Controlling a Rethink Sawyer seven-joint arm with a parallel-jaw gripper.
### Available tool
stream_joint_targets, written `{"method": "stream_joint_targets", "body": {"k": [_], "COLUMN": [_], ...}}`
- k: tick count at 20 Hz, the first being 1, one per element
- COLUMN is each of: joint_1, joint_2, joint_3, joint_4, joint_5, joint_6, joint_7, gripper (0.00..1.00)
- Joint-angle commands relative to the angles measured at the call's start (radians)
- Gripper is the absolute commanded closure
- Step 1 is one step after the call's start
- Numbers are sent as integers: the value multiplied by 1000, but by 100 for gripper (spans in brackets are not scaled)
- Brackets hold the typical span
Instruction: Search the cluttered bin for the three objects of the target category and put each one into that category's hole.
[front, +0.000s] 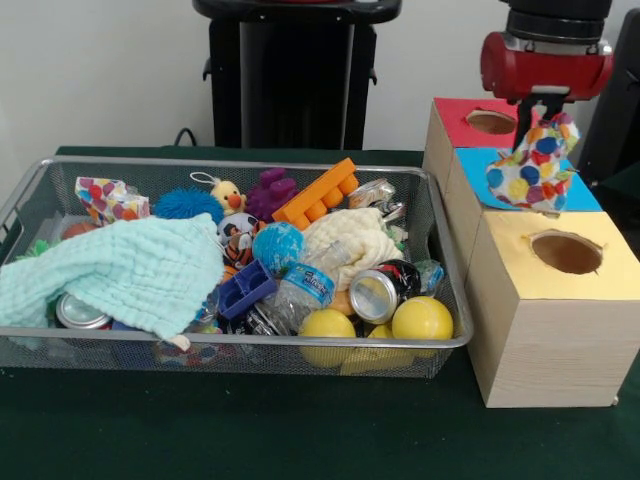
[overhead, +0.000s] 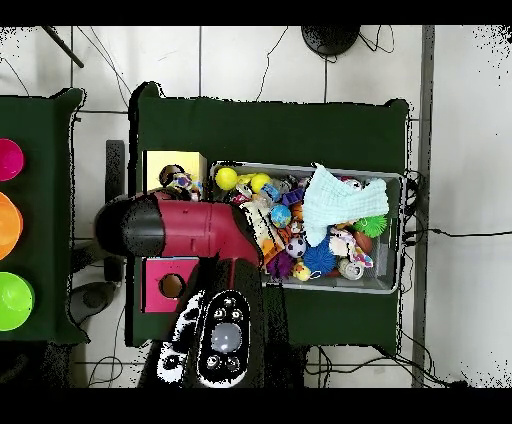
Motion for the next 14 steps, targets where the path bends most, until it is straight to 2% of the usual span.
{"method": "stream_joint_targets", "body": {"k": [1, 7, 14], "joint_1": [40, 81, 70], "joint_2": [62, 87, 132], "joint_3": [29, 4, 22], "joint_4": [5, 4, 46], "joint_5": [55, 83, 104], "joint_6": [27, 0, -118], "joint_7": [293, 316, 306], "gripper": [100, 100, 100]}}
